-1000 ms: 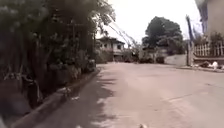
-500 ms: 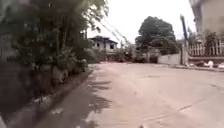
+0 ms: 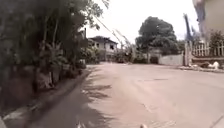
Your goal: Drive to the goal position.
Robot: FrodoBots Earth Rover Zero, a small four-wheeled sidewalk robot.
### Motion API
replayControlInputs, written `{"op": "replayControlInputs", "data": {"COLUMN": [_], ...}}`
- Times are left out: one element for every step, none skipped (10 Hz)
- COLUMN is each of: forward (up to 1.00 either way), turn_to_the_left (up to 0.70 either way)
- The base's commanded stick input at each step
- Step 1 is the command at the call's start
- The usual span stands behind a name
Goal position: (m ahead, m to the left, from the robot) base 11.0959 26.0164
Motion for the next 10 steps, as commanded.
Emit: {"op": "replayControlInputs", "data": {"forward": [1.00,1.00,1.00,1.00,1.00,1.00,1.00,1.00,1.00,1.00], "turn_to_the_left": [0.00,0.00,0.00,0.00,0.00,0.00,0.00,0.00,0.00,0.00]}}
